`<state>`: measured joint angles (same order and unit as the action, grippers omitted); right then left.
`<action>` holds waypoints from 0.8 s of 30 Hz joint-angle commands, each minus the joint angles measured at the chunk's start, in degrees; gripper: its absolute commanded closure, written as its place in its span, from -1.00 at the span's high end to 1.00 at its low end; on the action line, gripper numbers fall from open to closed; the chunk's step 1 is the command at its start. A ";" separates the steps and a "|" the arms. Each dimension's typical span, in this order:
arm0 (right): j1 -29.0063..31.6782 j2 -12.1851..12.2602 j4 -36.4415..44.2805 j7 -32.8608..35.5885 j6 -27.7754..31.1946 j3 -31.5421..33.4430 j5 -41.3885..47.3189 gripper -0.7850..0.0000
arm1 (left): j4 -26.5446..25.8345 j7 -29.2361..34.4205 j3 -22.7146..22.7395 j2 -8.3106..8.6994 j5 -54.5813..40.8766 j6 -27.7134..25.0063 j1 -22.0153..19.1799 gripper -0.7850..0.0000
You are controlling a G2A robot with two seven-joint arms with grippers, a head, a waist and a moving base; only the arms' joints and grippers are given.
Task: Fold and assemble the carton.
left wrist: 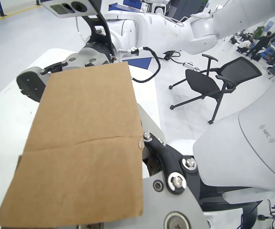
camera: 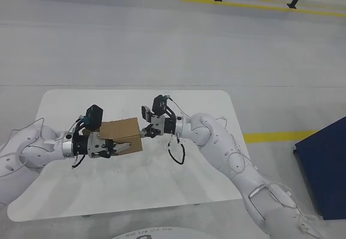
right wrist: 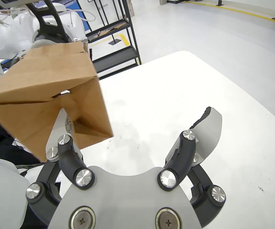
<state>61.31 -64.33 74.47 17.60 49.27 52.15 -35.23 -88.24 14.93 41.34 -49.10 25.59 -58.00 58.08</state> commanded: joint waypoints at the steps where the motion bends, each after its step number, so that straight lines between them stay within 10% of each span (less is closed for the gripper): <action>1: -0.43 -0.16 -0.32 0.38 0.14 -0.35 0.56 1.00 | -0.04 0.47 -0.13 0.02 -0.19 0.00 -0.03 -1.00; 16: 3.64 1.57 0.34 -3.93 4.14 6.18 -0.64 1.00 | 1.07 2.59 1.14 0.32 0.15 0.21 0.16 -1.00; 24: 11.62 3.79 6.15 -7.41 6.44 13.90 -3.41 1.00 | -3.60 11.06 1.90 0.37 2.08 9.71 -0.90 -1.00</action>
<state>72.06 -60.72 79.82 10.36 55.71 65.38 -38.30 -90.36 25.05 43.24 -48.65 28.22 -49.53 57.40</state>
